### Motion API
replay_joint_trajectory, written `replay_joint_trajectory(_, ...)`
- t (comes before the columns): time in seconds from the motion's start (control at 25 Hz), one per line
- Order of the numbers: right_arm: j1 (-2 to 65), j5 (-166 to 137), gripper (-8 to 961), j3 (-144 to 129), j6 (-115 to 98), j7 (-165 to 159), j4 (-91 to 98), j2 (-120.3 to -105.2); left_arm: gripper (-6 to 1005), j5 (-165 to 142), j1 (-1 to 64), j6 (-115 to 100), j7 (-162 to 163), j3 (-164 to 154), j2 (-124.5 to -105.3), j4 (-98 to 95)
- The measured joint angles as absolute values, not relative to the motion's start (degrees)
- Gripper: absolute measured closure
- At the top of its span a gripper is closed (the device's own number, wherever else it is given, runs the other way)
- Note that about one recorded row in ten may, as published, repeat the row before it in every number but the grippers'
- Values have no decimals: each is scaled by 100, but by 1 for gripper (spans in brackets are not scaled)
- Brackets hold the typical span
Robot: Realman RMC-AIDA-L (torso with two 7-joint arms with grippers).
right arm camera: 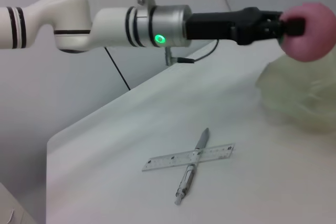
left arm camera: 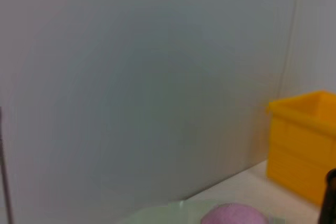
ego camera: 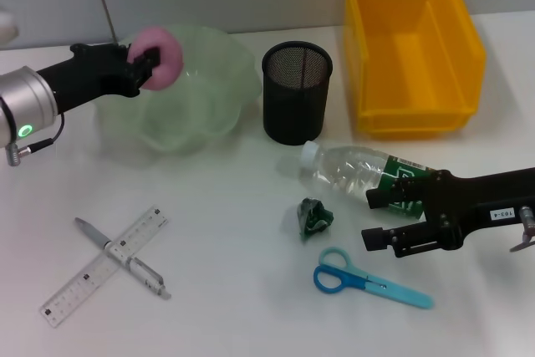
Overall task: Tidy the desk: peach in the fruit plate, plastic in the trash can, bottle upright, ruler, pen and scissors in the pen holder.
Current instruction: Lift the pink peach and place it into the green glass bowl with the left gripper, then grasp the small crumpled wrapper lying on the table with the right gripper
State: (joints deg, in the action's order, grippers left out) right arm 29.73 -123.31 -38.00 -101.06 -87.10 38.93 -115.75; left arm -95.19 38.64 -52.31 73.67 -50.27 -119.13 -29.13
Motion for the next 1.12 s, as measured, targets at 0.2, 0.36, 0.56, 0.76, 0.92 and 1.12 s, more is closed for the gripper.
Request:
replay_joint_trajectory(0.2, 2978, -12338, 144, -3805, -10105, -8710, 3877, -11575, 776, -9285, 3872, -4742, 7357, -5522, -11913, -2900)
replay_joint_trajectory(0.36, 2979, -12348, 144, -3807, -10103, -8710, 3876, -11575, 741, -9075, 3874, -4410, 7350, -5887, -11912, -2895)
replay_joint_trajectory(0.56, 2979, -12352, 143, -3806, -10100, -8710, 3876, -11575, 666, -9010, 3884, -4400, 7347, -5964, -11909, -2892)
replay_joint_trajectory(0.76, 2979, -12355, 143, -3805, -10099, -8710, 3876, -11575, 465, -9008, 3885, -4394, 7345, -5962, -11909, -2904)
replay_joint_trajectory(0.92, 2980, -12355, 143, -3805, -10098, -8698, 3876, -11576, 274, -8991, 3885, -4405, 7358, -5959, -11909, -2941)
replay_joint_trajectory(1.12, 2993, -12335, 143, -3774, -10044, -8686, 3876, -11590, 172, -8721, 3811, -4953, 7440, -5958, -11874, -3028)
